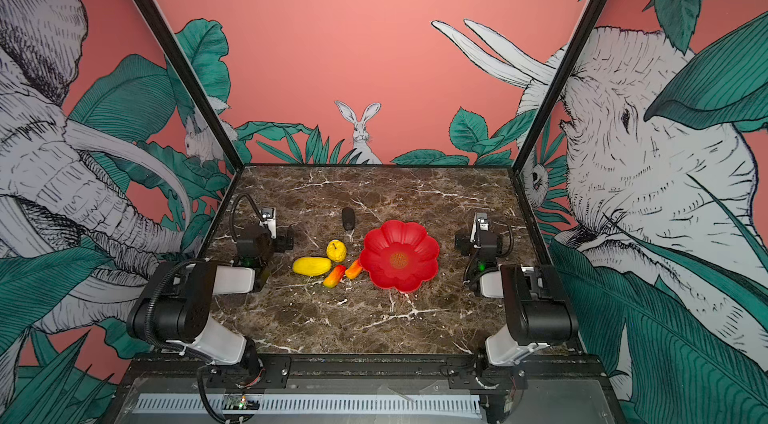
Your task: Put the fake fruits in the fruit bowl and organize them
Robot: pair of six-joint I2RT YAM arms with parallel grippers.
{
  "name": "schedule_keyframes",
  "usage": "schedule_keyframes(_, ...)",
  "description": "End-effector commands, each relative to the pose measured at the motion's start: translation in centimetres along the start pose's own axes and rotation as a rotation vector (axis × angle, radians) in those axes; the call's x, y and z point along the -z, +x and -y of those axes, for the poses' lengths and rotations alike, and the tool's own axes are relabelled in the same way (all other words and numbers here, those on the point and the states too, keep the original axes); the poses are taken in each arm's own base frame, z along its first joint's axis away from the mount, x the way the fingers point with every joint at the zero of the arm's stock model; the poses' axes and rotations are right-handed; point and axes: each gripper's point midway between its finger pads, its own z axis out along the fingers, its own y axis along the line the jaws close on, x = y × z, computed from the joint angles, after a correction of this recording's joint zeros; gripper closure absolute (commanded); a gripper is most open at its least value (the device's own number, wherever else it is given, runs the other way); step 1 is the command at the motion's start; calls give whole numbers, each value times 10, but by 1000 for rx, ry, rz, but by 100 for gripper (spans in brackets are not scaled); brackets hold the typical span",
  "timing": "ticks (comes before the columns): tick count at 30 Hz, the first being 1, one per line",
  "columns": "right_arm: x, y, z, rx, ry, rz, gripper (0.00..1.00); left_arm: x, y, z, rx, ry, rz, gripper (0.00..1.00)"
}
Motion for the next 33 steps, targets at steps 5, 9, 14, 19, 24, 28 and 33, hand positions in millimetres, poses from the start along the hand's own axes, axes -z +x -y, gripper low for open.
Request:
schedule_keyframes(5, 3, -13, 2, -19, 11, 55, 1, 3, -6, 0, 12, 2, 27, 0)
schedule_keyframes(9, 3, -13, 2, -19, 11, 55, 1, 3, -6, 0, 11, 3, 27, 0)
schedule_keyframes(14, 3, -13, 2, -18, 11, 55, 1, 3, -6, 0, 10, 3, 28, 0)
schedule_keyframes(19, 3, -13, 2, -19, 12, 54, 1, 3, -5, 0, 10, 1, 26, 0)
schedule_keyframes(24, 3, -13, 2, -19, 12, 54, 1, 3, -6, 0, 10, 2, 28, 0)
schedule_keyframes(28, 3, -13, 2, -19, 12, 55, 1, 3, -5, 0, 9, 2, 26, 0)
schedule_keyframes(33, 13, -18, 4, -23, 12, 98, 1, 8, -17, -7, 13, -26, 60, 0)
